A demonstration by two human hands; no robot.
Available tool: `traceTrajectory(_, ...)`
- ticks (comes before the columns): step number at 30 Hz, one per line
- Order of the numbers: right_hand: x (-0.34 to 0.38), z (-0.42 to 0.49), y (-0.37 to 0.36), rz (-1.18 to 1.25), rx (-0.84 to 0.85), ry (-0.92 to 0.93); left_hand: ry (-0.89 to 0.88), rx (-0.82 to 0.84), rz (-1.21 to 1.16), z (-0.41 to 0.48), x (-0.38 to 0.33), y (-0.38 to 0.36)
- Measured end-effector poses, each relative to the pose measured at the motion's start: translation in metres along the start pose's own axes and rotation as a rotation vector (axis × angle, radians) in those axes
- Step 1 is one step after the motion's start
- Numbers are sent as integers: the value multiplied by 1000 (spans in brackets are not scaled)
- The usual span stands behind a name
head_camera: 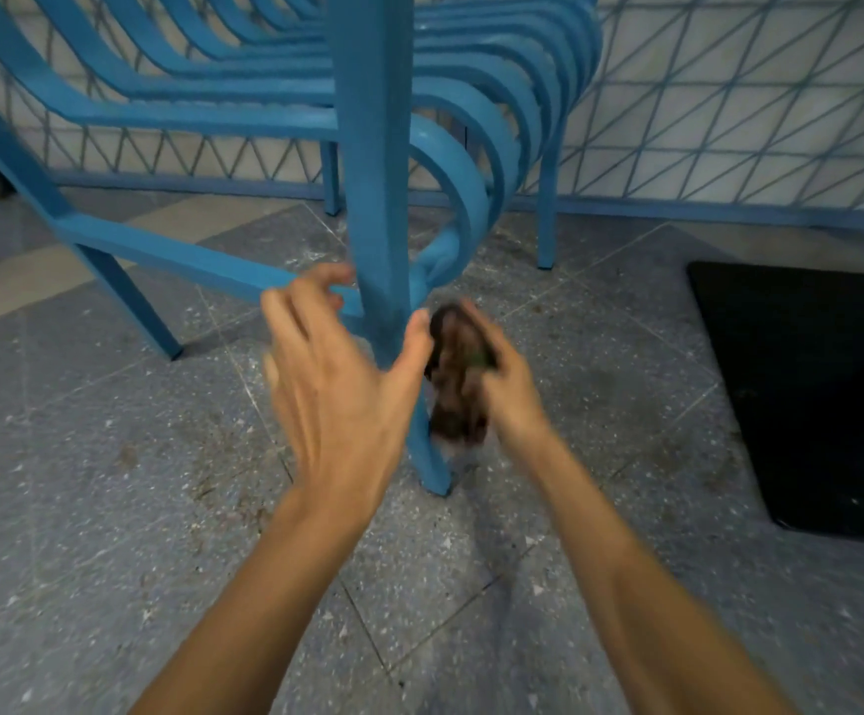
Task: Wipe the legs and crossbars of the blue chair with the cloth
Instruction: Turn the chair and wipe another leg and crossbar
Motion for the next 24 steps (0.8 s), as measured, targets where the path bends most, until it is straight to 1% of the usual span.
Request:
traceTrajectory(3,43,50,-7,520,13,-260,-8,-6,16,12,-17,-2)
traceTrajectory(5,61,64,-15,669,-9,-393,-18,-44,30,23,-25,2)
traceTrajectory(6,66,70,-14,683,-47,-428,-36,-68,40,29,-28,6)
traceTrajectory(8,66,85,-10,689,-134,-438,-84,-84,87,43,-33,11)
traceTrajectory(9,67,89,-12,712,-139,-448,-113,-74,121,48,-34,13)
traceTrajectory(12,70,93,-24,771,-105,-454,-158,-29,148,54,-34,16)
traceTrajectory(14,81,89,-36,914,-26,-439,-161,-6,135,56,-33,16)
traceTrajectory(16,86,90,-40,986,-26,-410,-182,21,129,56,-33,18)
traceTrajectory(24,65,97,-29,812,-94,-418,-380,109,234,62,-15,37)
Point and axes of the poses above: each hand's wrist, its own z-axis towards the middle knuckle, its own y-axis out of the back of the hand, x = y × z, the point moved 5 cm from there along z, towards the middle knuckle, and after that the axes turned 9 degrees about z, right-handed, at the moved point
